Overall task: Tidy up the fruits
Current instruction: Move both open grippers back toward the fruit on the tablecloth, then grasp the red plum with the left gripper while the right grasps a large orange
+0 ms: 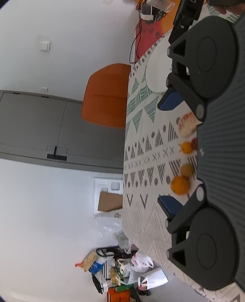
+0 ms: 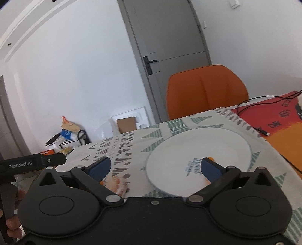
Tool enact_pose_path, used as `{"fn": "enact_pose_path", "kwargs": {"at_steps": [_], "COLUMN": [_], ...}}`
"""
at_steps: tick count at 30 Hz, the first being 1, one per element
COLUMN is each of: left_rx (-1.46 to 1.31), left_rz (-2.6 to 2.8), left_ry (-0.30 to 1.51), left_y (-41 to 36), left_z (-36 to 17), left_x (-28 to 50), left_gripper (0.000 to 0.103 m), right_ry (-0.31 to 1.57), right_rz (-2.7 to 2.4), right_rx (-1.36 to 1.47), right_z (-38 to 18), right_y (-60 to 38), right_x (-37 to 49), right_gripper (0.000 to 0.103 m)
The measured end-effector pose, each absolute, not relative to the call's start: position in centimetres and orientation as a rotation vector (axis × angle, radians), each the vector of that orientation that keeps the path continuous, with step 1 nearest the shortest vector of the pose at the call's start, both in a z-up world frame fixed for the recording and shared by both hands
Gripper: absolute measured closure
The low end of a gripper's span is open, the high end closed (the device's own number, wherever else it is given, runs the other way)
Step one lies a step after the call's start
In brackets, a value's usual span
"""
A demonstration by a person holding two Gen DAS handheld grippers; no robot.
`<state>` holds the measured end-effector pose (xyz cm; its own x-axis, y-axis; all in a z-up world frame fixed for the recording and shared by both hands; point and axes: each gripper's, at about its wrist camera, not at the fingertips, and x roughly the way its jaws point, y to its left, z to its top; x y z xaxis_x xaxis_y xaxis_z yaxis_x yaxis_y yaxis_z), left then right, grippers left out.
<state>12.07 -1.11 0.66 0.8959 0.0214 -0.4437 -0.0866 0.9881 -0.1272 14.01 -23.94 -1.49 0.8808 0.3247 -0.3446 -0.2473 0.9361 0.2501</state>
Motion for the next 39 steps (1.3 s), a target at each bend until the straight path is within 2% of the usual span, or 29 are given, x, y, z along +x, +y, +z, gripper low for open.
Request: {"fn": "enact_pose_path", "kwargs": {"at_steps": [21, 25, 27, 32, 37, 39], "left_rx": [-0.231, -0.241, -0.244, -0.243, -0.255, -0.258], "left_rz": [0.110, 0.131, 0.132, 0.143, 0.131, 0.137], "left_ry": [0.454, 0.470, 0.475, 0.503, 0.536, 0.545], "left_y": [3.7, 4.3, 4.6, 4.9, 5.2, 5.3], "left_z": [-0.5, -1.1, -1.5, -2.8, -4.1, -4.7], "left_x": [8.7, 8.7, 8.6, 9.0, 9.2, 9.2], "left_gripper": [0.006, 0.008, 0.009, 0.019, 0.038, 0.040], "right_ry": [0.431, 0.449, 0.465, 0.509, 0.537, 0.545], "right_rz": [0.419, 0.438, 0.456, 0.485, 0.496, 0.499], "right_rx": [0.126, 0.108, 0.104, 0.094, 0.082, 0.075], "right_z": [-1.8, -2.2, -2.5, -3.3, -4.0, -4.3], "right_y": [-19.7, -18.8, -18.5, -17.6, -16.8, -16.5], "right_x": [13.0, 13.2, 13.4, 13.9, 14.3, 14.5], "right_gripper": [0.001, 0.006, 0.016, 0.030, 0.032, 0.034]}}
